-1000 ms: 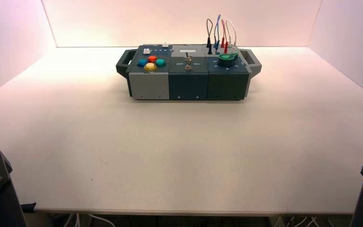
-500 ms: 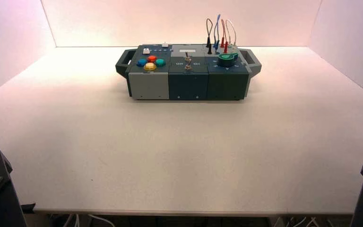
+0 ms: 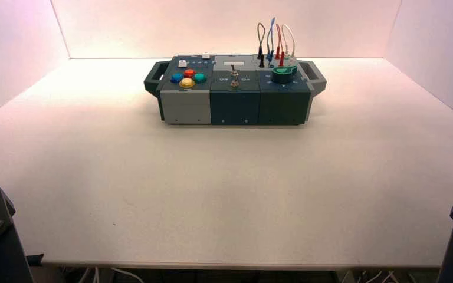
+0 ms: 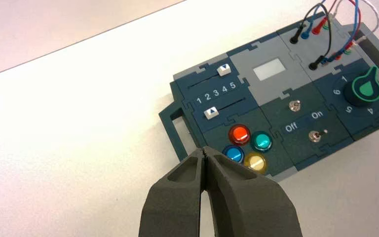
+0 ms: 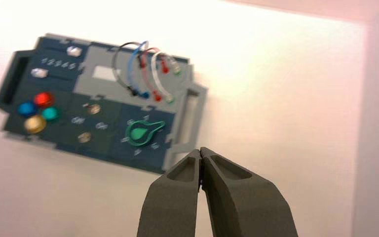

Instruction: Pull the red wire.

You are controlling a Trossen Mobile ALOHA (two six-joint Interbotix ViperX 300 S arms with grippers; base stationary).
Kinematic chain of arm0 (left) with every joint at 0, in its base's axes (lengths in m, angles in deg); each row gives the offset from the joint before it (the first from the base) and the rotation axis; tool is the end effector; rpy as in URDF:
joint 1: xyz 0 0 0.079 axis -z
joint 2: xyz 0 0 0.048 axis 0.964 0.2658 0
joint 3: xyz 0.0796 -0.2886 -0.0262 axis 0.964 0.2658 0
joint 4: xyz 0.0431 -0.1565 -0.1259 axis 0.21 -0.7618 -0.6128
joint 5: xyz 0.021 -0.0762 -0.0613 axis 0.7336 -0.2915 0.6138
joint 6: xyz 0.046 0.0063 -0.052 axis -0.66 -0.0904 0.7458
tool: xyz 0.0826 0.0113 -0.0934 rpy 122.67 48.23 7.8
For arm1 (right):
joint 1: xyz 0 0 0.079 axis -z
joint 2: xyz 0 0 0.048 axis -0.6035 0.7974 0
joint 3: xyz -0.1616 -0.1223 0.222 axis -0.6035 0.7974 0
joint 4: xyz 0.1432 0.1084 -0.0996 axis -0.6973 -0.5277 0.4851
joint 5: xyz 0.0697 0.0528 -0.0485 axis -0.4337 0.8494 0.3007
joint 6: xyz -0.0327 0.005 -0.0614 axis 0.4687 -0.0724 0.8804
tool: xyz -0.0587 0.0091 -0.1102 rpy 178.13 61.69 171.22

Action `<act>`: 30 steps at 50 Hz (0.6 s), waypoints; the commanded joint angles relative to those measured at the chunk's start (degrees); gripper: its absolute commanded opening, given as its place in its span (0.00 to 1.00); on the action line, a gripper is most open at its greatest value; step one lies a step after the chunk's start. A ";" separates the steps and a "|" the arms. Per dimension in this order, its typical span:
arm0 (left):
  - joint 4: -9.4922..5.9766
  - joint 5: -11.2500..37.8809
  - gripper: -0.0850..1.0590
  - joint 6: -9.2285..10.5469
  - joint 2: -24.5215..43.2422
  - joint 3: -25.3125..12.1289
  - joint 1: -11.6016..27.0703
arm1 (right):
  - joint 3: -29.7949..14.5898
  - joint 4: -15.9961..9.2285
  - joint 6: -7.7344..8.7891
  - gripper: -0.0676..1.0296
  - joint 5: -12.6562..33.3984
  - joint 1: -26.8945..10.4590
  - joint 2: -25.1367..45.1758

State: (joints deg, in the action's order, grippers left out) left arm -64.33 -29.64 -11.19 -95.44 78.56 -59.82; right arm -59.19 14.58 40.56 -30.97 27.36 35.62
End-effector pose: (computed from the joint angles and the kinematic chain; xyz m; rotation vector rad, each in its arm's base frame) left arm 0.3915 -0.1255 0.1727 0.2123 0.8255 -0.4142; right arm 0.3681 0.0782 0.2346 -0.0405 0.9861 0.2218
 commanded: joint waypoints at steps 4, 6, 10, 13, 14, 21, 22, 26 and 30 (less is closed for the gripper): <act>-0.09 0.09 0.05 -0.09 -0.18 -2.11 0.79 | -5.27 -4.22 2.29 0.04 4.83 -0.26 2.37; -0.09 0.09 0.05 -0.18 0.00 -2.20 1.14 | -5.54 -4.48 2.81 0.04 5.36 -0.26 3.25; -0.09 0.18 0.05 -0.53 0.18 -2.20 1.93 | -5.45 -4.39 3.69 0.04 5.36 -0.26 4.66; -0.09 0.62 0.05 -0.97 0.18 -2.46 2.99 | -5.19 -4.39 4.83 0.04 5.36 -0.35 5.71; -0.09 0.97 0.05 -1.23 0.18 -2.55 3.78 | -4.92 -4.39 6.06 0.04 5.01 -0.35 6.86; -0.09 2.90 0.05 -2.46 0.35 -3.08 5.01 | -3.87 -3.96 10.20 0.04 1.93 -0.70 9.32; -0.09 3.78 0.05 -2.55 0.70 -3.25 5.19 | -3.43 -3.96 12.39 0.04 0.09 -0.88 10.63; -0.09 3.87 0.05 -2.55 0.97 -3.34 5.36 | -3.08 -3.69 14.59 0.04 -1.58 -1.58 12.30; -0.09 3.87 0.05 -2.72 1.67 -3.43 5.71 | -3.08 -2.81 16.17 0.04 -2.55 -2.29 13.97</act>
State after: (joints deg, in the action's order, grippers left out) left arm -64.33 -25.60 -13.56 -93.59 76.89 -54.72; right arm -61.48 11.15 55.24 -32.29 26.05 49.33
